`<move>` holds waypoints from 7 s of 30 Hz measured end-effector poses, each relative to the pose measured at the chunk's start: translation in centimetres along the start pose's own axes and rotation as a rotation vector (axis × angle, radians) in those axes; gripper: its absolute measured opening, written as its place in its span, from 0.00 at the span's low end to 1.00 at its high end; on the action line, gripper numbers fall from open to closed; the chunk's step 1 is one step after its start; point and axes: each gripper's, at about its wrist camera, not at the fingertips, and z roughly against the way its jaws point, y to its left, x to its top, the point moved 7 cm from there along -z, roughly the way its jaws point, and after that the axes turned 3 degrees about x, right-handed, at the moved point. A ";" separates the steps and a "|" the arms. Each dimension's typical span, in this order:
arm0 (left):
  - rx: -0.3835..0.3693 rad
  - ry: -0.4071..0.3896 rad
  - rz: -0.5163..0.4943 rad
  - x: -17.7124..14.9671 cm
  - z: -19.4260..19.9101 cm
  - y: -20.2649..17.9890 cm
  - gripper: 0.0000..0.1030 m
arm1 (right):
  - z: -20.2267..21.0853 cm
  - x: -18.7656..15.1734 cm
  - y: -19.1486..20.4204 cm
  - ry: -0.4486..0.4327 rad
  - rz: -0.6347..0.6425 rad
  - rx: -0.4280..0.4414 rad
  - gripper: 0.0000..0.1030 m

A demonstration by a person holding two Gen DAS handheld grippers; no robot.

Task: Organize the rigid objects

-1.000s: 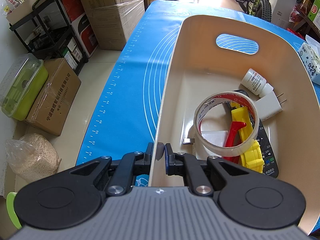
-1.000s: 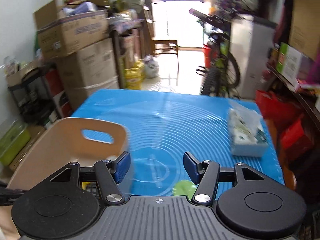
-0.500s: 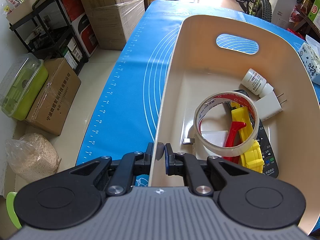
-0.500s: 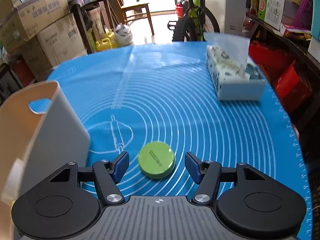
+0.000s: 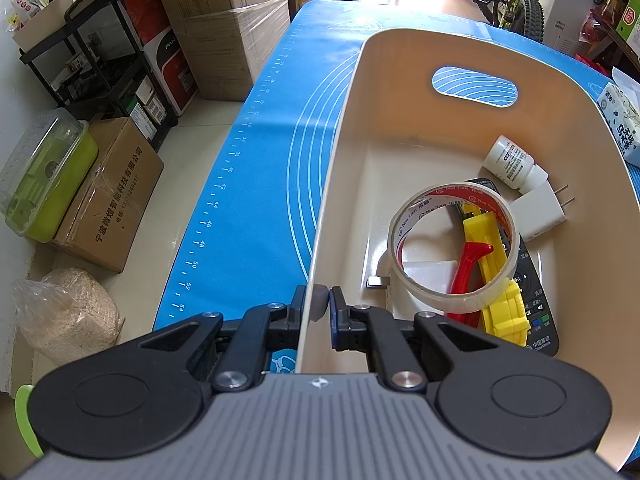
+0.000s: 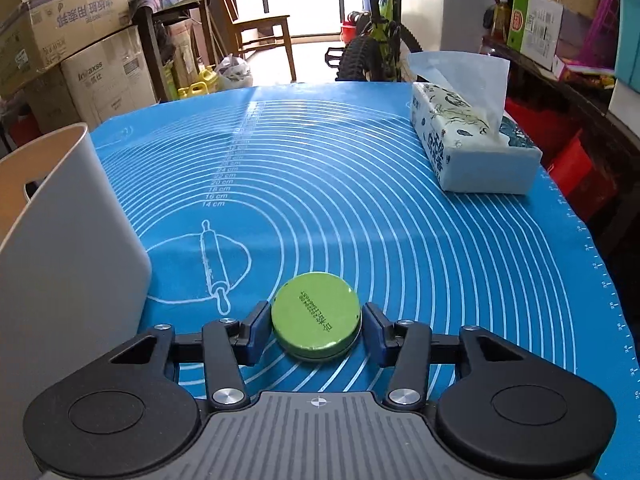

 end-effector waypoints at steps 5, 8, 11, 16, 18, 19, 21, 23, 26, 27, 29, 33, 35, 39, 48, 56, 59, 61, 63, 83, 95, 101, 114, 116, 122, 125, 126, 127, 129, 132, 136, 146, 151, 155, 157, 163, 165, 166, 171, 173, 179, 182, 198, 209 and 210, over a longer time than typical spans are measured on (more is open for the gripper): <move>0.001 0.000 -0.001 0.0 0.0 0.0 0.12 | 0.7 -0.1 0.0 -0.013 0.011 -0.033 0.52; 0.002 -0.001 -0.003 0.0 0.1 0.1 0.12 | 1.7 0.3 -0.2 -0.035 0.005 -0.021 0.52; 0.002 0.000 -0.003 -0.1 0.1 0.1 0.12 | 3.1 1.2 0.0 -0.063 0.006 -0.003 0.52; 0.002 0.000 -0.003 -0.1 0.1 0.2 0.12 | 6.4 2.7 1.0 -0.145 0.029 0.013 0.52; 0.002 -0.001 -0.003 -0.1 0.1 0.3 0.12 | 7.6 3.6 1.7 -0.172 0.026 0.033 0.52; 0.002 0.000 -0.003 -0.1 0.1 0.2 0.12 | 8.3 4.0 2.2 -0.184 0.028 0.047 0.52; 0.002 0.000 -0.003 -0.1 0.1 0.2 0.12 | 9.7 4.8 3.3 -0.218 0.048 0.078 0.52; 0.003 0.000 -0.003 -0.1 0.1 0.2 0.12 | 10.9 5.5 4.8 -0.248 0.079 0.113 0.52; 0.003 0.000 -0.003 -0.1 0.1 0.2 0.12 | 12.4 6.1 7.3 -0.266 0.115 0.167 0.52; 0.003 0.000 -0.003 -0.1 0.1 0.2 0.12 | 12.7 6.2 8.2 -0.265 0.128 0.184 0.52; 0.003 0.000 -0.003 -0.1 0.1 0.2 0.12 | 13.0 6.1 9.9 -0.253 0.154 0.212 0.52; 0.003 0.000 -0.003 -0.1 0.0 0.2 0.12 | 12.6 5.2 13.0 -0.207 0.201 0.253 0.52; 0.003 0.000 -0.003 -0.1 0.0 0.2 0.12 | 12.5 4.4 14.4 -0.191 0.230 0.262 0.52; 0.003 0.000 -0.003 -0.1 0.0 0.2 0.12 | 11.7 2.7 16.3 -0.139 0.284 0.274 0.52; 0.009 -0.001 -0.003 0.0 0.0 0.2 0.12 | 9.9 -0.5 18.1 -0.003 0.344 0.280 0.52; 0.018 -0.006 0.003 0.1 0.1 0.0 0.13 | 10.7 0.1 16.9 0.012 0.286 0.288 0.63; 0.037 -0.024 -0.004 0.3 0.6 -0.1 0.17 | 11.7 0.6 15.9 -0.005 0.256 0.292 0.69; 0.056 -0.047 -0.005 0.5 1.1 -0.1 0.24 | 12.5 0.8 15.1 -0.012 0.238 0.290 0.74; 0.078 -0.091 0.018 0.9 2.1 0.3 0.46 | 13.4 1.1 14.4 -0.025 0.222 0.287 0.77; 0.090 -0.347 -0.020 -2.4 15.8 -4.7 0.75 | 25.6 0.3 6.0 -0.160 0.144 0.238 0.92; 0.065 -0.392 -0.021 -8.3 20.2 -7.5 0.76 | 31.2 -4.9 1.1 -0.181 0.113 0.206 0.92; 0.059 -0.419 -0.025 -11.1 20.9 -8.3 0.76 | 32.9 -7.5 -1.1 -0.186 0.074 0.198 0.92; 0.024 -0.474 0.021 -16.5 22.0 -9.5 0.76 | 36.1 -12.8 -1.9 -0.238 0.129 0.170 0.92; 0.014 -0.477 0.009 -17.0 22.1 -10.0 0.76 | 36.3 -13.3 -2.0 -0.239 0.123 0.173 0.92; -0.005 -0.487 -0.024 -18.8 21.6 -11.3 0.76 | 36.5 -14.7 -2.5 -0.250 0.111 0.166 0.92; -0.024 -0.492 -0.023 -19.5 21.4 -11.9 0.76 | 36.5 -15.5 -2.6 -0.257 0.121 0.157 0.92; -0.030 -0.494 -0.024 -19.7 21.3 -12.0 0.76 | 36.4 -15.8 -2.6 -0.259 0.126 0.156 0.92; -0.035 -0.495 -0.030 -19.8 21.2 -12.2 0.76 | 36.4 -16.2 -2.5 -0.258 0.132 0.155 0.92; -0.039 -0.498 -0.046 -20.1 20.9 -12.6 0.76 | 36.3 -16.9 -2.5 -0.254 0.142 0.153 0.92; -0.040 -0.505 -0.049 -20.5 20.6 -12.8 0.76 | 36.2 -17.6 -2.5 -0.255 0.142 0.151 0.92; -0.031 -0.512 -0.048 -21.3 20.0 -13.1 0.76 | 36.2 -18.0 -2.6 -0.271 0.132 0.147 0.92; -0.053 -0.515 -0.060 -21.9 19.4 -13.6 0.76 | 35.5 -18.4 -2.8 -0.262 0.119 0.145 0.92; -0.044 -0.513 -0.062 -22.0 19.4 -13.6 0.76 | 35.6 -18.5 -2.8 -0.272 0.113 0.139 0.92; -0.042 -0.511 -0.071 -22.0 19.3 -13.7 0.76 | 35.5 -18.6 -2.3 -0.269 0.131 0.130 0.92; -0.044 -0.507 -0.071 -22.0 19.2 -13.8 0.76 | 35.5 -18.7 -2.2 -0.271 0.132 0.131 0.92; -0.045 -0.508 -0.072 -22.0 19.2 -13.8 0.76 | 35.6 -18.8 -2.3 -0.272 0.129 0.130 0.92; -0.046 -0.507 -0.071 -22.0 19.2 -13.8 0.76 | 35.6 -18.8 -2.3 -0.273 0.129 0.130 0.92; -0.046 -0.507 -0.072 -22.0 19.2 -13.8 0.76 | 35.6 -18.8 -2.4 -0.272 0.129 0.130 0.92; -0.047 -0.506 -0.072 -22.0 19.2 -13.8 0.76 | 35.6 -18.7 -2.1 -0.268 0.132 0.125 0.92; -0.047 -0.505 -0.071 -22.0 19.2 -13.8 0.76 | 35.6 -18.8 -2.1 -0.271 0.133 0.124 0.92; -0.048 -0.505 -0.070 -22.0 19.2 -13.8 0.76 | 35.5 -18.8 -2.2 -0.272 0.133 0.124 0.92; -0.047 -0.505 -0.071 -22.0 19.2 -13.8 0.76 | 35.6 -18.8 -2.2 -0.273 0.133 0.124 0.92; -0.051 -0.506 -0.067 -22.1 19.3 -13.8 0.76 | 35.5 -18.9 -2.2 -0.272 0.133 0.124 0.92; -0.052 -0.505 -0.065 -22.1 19.3 -13.8 0.76 | 35.5 -18.9 -2.2 -0.271 0.132 0.123 0.92; -0.053 -0.505 -0.065 -22.0 19.3 -13.8 0.76 | 35.5 -18.8 -2.2 -0.270 0.132 0.123 0.92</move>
